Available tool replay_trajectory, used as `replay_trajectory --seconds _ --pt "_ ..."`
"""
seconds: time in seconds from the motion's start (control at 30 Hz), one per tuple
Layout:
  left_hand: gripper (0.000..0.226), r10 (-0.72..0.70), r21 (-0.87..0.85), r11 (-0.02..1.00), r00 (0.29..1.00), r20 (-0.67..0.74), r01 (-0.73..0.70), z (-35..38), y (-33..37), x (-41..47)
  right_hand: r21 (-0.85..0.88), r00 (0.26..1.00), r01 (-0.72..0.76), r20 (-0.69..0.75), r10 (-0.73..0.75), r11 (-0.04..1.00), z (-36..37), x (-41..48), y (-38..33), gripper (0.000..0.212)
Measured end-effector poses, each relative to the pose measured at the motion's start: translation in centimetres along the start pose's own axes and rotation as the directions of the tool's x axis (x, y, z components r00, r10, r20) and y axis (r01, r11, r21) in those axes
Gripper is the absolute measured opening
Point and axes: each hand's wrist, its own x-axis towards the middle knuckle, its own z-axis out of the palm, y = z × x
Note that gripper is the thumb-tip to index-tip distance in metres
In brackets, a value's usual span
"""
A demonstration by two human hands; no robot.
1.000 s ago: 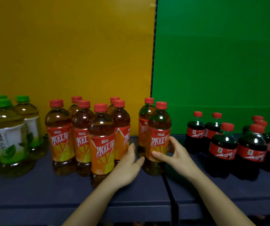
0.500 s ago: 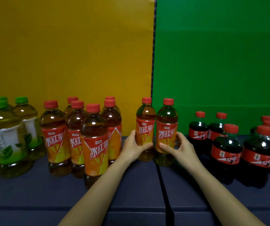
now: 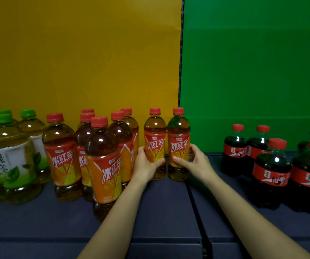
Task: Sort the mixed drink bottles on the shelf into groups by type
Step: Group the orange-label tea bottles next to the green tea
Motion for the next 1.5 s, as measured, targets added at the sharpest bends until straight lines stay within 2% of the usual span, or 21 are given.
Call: replay_trajectory --seconds 0.17,0.33,0.57,0.73,0.83,0.9,0.93,0.97,1.03,1.1,1.13,1.2,1.27,1.3,1.37,1.43,1.5 --pt "0.073 -0.003 -0.014 1.000 0.999 -0.037 0.002 -0.5 -0.3 0.5 0.045 0.999 -0.004 0.042 0.002 0.999 1.4 0.6 -0.2 0.063" --pt "0.071 0.018 0.046 0.999 0.999 -0.050 -0.016 -0.8 -0.8 0.8 0.060 0.998 0.006 0.054 -0.009 0.998 1.7 0.6 -0.1 0.059" --pt "0.066 0.050 0.112 0.993 0.998 -0.043 -0.045 -0.7 -1.0 0.6 0.016 0.999 0.011 0.053 -0.012 1.000 1.7 0.5 0.0 0.058" --pt "0.066 0.062 0.165 0.985 0.995 -0.074 -0.049 -0.4 -0.9 0.0 -0.031 0.998 -0.008 0.062 0.010 0.999 1.3 0.1 -0.3 0.066" --pt "0.069 0.064 0.162 0.985 0.995 -0.074 -0.051 -0.7 -0.6 -1.2 -0.121 0.995 0.014 -0.094 -0.026 0.993 0.7 -0.7 -1.2 0.071" --pt "0.072 0.077 0.110 0.991 0.997 0.005 -0.077 -1.3 -0.2 -2.9 -0.126 0.959 0.132 -0.236 -0.159 0.983 0.2 -1.7 -2.2 0.049" --pt "0.071 0.088 0.084 0.992 0.995 0.051 -0.092 -1.9 0.0 -4.0 -0.107 0.945 0.189 -0.250 -0.210 0.976 0.1 -2.2 -2.9 0.036" --pt "0.067 0.108 0.071 0.991 0.990 0.090 -0.115 -2.5 0.3 -5.1 -0.070 0.948 0.228 -0.213 -0.237 0.971 0.2 -2.6 -3.5 0.028" --pt "0.048 0.217 0.058 0.972 0.967 0.136 -0.226 -4.0 0.9 -7.6 0.008 0.965 0.260 -0.046 -0.259 0.966 0.8 -3.3 -4.8 0.022" --pt "0.026 0.399 0.095 0.909 0.913 0.086 -0.406 -5.7 1.4 -10.2 0.033 0.955 0.266 0.126 -0.268 0.963 2.0 -3.8 -5.9 0.022" --pt "0.020 0.490 0.164 0.859 0.872 0.011 -0.485 -6.6 1.3 -11.3 0.029 0.944 0.273 0.186 -0.274 0.961 2.7 -3.9 -6.3 0.024" --pt "0.013 0.661 0.355 0.729 0.738 -0.138 -0.586 -8.1 0.9 -12.6 0.021 0.923 0.285 0.263 -0.280 0.958 4.3 -3.9 -7.0 0.029" --pt "0.018 0.766 0.500 0.623 0.600 -0.232 -0.602 -8.9 0.2 -13.1 0.024 0.914 0.265 0.312 -0.259 0.964 5.8 -3.6 -7.3 0.037" --pt "0.024 0.783 0.539 0.605 0.563 -0.266 -0.586 -9.1 -0.2 -13.0 0.026 0.912 0.244 0.334 -0.238 0.969 6.5 -3.4 -7.4 0.042" --pt "0.046 0.755 0.573 0.637 0.569 -0.327 -0.516 -9.6 -0.9 -12.5 0.046 0.907 0.177 0.380 -0.181 0.983 7.7 -2.9 -7.6 0.052" --pt "0.073 0.664 0.562 0.716 0.651 -0.367 -0.413 -10.1 -1.5 -11.8 0.112 0.898 0.096 0.419 -0.134 0.989 8.5 -2.6 -7.6 0.059" --pt "0.085 0.563 0.504 0.790 0.739 -0.371 -0.350 -10.6 -1.9 -11.3 0.180 0.889 0.026 0.445 -0.105 0.983 9.2 -2.5 -7.5 0.060"
